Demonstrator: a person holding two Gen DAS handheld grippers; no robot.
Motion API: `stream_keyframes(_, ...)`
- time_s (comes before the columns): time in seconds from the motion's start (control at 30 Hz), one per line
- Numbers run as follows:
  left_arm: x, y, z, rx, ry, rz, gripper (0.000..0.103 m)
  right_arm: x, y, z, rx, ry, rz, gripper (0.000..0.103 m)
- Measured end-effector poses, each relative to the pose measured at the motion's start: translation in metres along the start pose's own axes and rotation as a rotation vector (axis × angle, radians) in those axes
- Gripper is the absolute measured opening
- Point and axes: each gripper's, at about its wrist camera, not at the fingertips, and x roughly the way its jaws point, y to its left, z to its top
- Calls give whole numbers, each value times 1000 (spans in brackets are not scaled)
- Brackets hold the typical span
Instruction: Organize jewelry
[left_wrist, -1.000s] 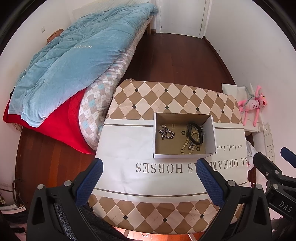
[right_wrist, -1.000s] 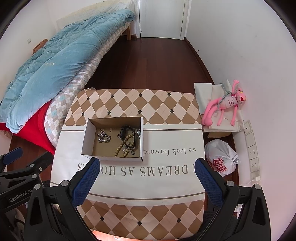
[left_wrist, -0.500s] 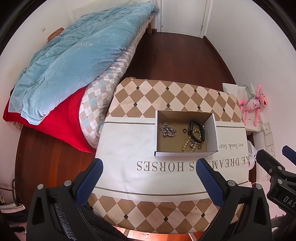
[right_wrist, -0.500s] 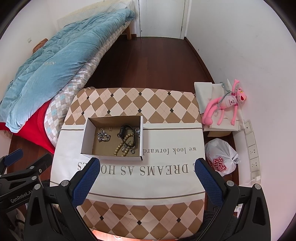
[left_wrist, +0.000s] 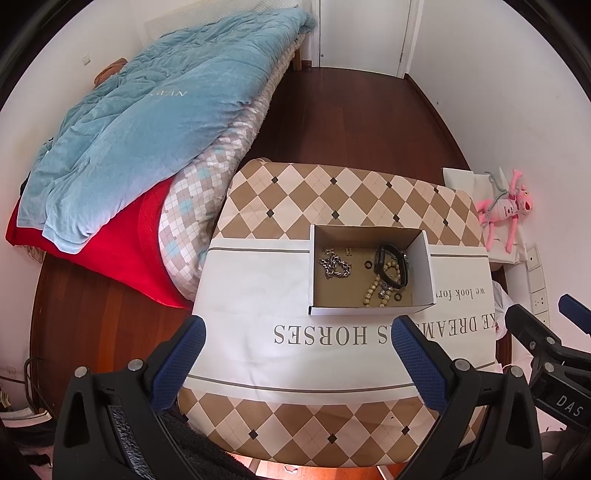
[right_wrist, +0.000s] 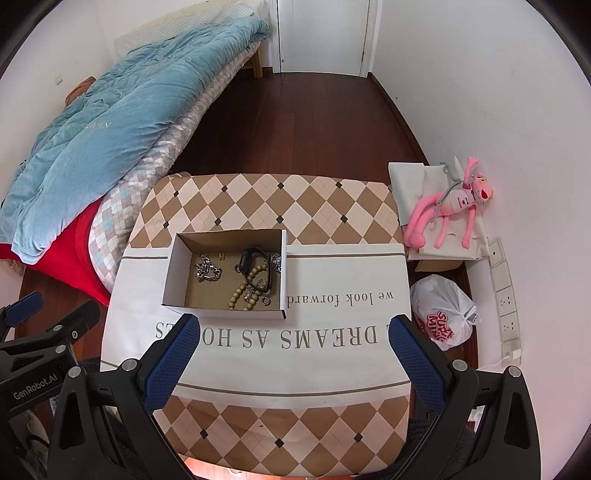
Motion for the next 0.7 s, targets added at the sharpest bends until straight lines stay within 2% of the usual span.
stream_keyframes(0.7,-3,-3,0,6,-3,-10,103,0,3,-2,1,-2,-3,103)
